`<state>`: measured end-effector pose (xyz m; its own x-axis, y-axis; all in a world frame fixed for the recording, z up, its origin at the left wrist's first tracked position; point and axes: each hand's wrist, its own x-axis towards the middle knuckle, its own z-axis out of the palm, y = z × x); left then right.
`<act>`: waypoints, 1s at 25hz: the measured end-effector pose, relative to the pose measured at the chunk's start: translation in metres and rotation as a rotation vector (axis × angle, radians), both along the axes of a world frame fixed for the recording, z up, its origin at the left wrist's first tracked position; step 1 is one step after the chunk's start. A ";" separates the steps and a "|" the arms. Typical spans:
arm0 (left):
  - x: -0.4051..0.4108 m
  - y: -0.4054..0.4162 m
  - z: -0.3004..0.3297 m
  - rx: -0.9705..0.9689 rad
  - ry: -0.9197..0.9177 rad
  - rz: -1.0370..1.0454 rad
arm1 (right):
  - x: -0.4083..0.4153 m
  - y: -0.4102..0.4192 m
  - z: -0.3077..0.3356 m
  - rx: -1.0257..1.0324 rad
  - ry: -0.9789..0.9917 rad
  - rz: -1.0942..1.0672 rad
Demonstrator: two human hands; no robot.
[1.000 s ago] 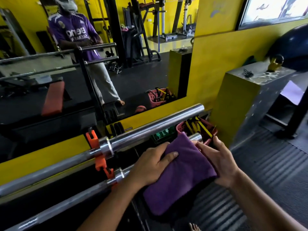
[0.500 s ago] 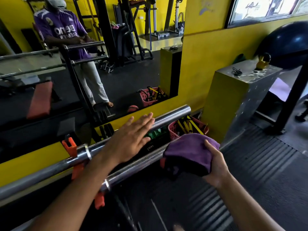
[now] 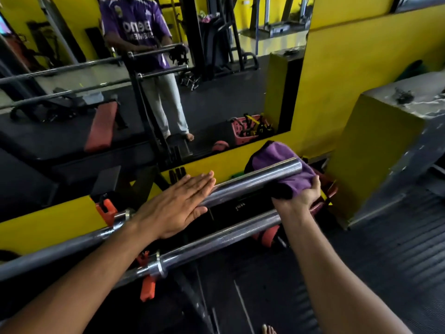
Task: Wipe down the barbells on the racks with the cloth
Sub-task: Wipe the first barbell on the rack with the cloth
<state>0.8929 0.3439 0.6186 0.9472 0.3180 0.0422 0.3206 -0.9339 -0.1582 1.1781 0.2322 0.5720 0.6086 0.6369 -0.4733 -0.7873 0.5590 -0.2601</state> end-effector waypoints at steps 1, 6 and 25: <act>0.001 0.001 -0.002 -0.009 0.016 0.020 | 0.002 0.008 -0.002 0.005 0.030 -0.010; 0.002 -0.002 -0.003 0.033 0.009 0.035 | -0.043 0.031 0.000 0.071 0.066 -0.017; -0.101 -0.014 0.011 0.085 0.062 0.103 | -0.094 0.038 0.003 0.027 0.013 0.061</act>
<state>0.7920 0.3302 0.6299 0.9113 0.4115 0.0152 0.4012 -0.8790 -0.2577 1.0837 0.2707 0.5755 0.5620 0.6855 -0.4628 -0.8235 0.5163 -0.2353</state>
